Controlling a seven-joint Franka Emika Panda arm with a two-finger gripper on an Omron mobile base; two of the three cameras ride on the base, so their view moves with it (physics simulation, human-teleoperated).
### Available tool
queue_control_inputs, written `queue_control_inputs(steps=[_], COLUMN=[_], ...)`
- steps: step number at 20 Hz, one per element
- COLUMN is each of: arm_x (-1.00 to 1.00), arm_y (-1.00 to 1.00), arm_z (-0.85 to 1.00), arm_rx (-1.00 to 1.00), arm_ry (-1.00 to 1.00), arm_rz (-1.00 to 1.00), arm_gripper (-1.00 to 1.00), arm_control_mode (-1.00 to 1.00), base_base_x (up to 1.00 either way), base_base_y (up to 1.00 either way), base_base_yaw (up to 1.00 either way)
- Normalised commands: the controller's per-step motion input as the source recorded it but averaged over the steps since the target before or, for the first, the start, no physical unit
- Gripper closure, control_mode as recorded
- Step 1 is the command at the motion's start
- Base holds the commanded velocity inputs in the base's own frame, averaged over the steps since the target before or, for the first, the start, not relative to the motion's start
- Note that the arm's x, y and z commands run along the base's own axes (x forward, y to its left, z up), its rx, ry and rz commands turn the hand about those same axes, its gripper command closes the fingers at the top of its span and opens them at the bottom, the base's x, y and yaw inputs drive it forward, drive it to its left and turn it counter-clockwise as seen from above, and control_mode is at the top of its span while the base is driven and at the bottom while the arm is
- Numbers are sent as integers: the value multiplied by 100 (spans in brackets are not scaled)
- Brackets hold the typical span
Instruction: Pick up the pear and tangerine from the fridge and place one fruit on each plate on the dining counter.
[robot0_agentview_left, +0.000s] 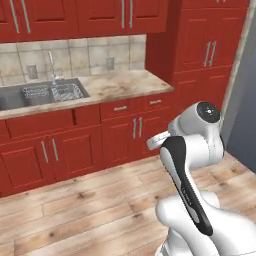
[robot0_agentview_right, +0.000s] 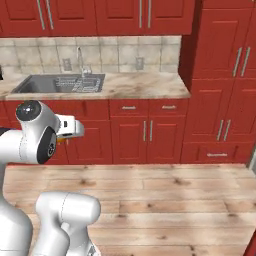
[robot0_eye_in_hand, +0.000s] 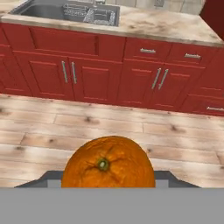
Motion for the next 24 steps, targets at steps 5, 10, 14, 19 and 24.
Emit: queue_control_inputs(steps=[5,10,14,19,24], arm_x=[0,0,0,0,0], arm_y=[0,0,0,0,0], arm_z=[0,0,0,0,0], arm_rx=[0,0,0,0,0], arm_ry=[0,0,0,0,0], arm_rz=[0,0,0,0,0], arm_gripper=[100,100,100,100,100], arm_control_mode=[100,100,100,100,100], base_base_x=[6,36,83,94,64], base_base_y=[0,0,8,16,18], base_base_yaw=[88,73,31,11,39])
